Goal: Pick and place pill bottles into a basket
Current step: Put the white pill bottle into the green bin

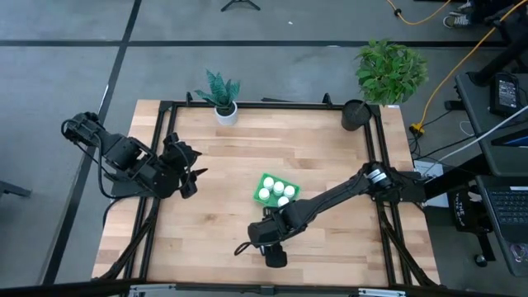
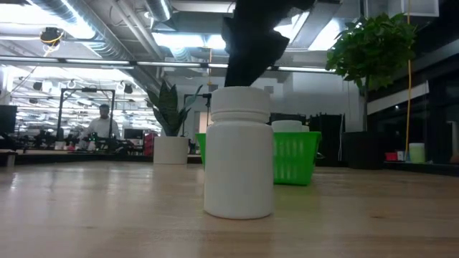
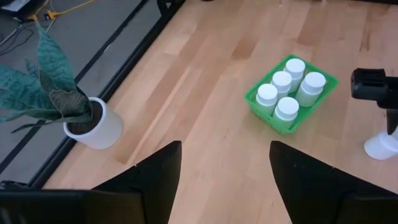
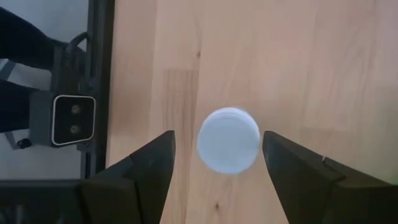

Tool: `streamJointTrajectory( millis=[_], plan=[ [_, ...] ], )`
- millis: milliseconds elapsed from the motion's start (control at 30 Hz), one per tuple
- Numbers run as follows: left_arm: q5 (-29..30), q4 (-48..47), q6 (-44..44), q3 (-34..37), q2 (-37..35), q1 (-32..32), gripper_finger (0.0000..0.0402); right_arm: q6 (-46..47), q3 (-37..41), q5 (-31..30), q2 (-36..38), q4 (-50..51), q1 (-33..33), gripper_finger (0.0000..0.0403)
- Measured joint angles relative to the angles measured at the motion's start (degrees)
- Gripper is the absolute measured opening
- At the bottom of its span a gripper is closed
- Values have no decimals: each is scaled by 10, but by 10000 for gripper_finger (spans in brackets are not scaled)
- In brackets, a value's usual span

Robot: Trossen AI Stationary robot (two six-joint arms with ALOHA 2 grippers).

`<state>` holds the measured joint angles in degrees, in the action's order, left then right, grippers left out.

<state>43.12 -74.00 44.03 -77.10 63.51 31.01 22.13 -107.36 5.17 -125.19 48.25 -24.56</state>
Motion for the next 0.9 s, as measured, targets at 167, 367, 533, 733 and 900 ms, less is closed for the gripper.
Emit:
streamJointTrajectory(
  millis=[167, 367, 533, 733, 900],
  plan=[
    [6, 0, 4, 0, 0, 2, 238, -1, 0, 6, -5, 0, 0, 244],
    [7, 0, 4, 0, 0, 2, 238, -3, 0, 10, -17, -3, 1, 244],
    [7, 0, 3, 0, 0, 2, 238, -4, 0, 18, -25, -9, 2, 244],
    [7, 0, 3, 0, 0, 2, 237, -3, -1, 21, -30, -8, 5, 244],
    [4, 0, 2, 0, 0, 2, 237, -1, 0, 21, -31, -9, 11, 238]
  ],
)
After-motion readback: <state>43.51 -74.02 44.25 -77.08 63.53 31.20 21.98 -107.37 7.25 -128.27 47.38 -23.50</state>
